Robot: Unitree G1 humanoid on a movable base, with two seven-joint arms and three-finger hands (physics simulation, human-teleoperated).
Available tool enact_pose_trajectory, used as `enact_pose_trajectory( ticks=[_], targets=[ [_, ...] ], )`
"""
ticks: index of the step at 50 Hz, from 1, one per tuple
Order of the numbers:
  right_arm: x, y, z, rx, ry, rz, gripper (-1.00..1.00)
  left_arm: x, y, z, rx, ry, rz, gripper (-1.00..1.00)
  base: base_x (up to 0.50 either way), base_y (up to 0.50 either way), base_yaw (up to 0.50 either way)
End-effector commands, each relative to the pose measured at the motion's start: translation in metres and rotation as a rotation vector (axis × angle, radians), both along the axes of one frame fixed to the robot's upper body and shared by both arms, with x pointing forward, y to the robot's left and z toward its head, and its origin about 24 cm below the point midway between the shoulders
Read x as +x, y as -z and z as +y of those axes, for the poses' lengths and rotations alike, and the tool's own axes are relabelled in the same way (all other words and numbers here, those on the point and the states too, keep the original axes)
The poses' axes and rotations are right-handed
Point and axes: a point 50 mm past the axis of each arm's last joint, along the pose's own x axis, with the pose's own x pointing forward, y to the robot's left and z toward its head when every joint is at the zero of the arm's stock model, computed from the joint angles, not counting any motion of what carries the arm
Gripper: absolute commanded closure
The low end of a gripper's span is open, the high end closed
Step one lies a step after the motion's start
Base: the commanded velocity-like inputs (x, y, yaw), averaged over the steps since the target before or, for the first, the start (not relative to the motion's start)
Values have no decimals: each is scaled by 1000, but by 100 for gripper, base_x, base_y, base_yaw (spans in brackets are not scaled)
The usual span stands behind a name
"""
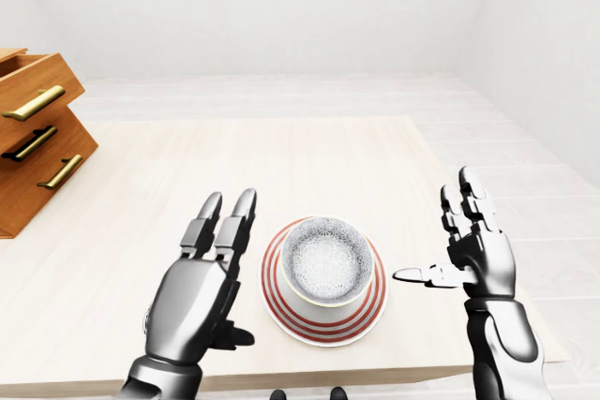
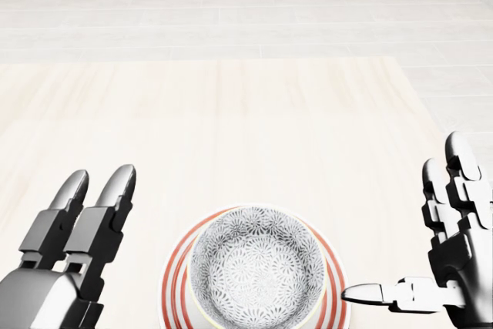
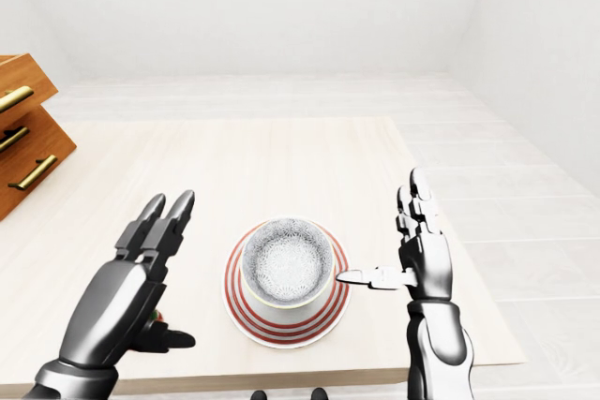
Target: Put the bowl on the plate.
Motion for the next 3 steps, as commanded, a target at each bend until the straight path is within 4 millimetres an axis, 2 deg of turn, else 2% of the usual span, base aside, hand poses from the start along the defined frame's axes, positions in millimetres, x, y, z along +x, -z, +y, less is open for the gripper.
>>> enact_pose_trajectory(
  ticks=[1, 3],
  targets=[
    [-1, -1, 2, -3, -6, 2, -100, -12, -21, 19, -93, 13, 20, -100, 0, 0, 0],
    [-1, -2, 3, -5, -7, 0, -100, -12, -20, 23, -117, -13, 32, -100, 0, 0, 0]
  ],
)
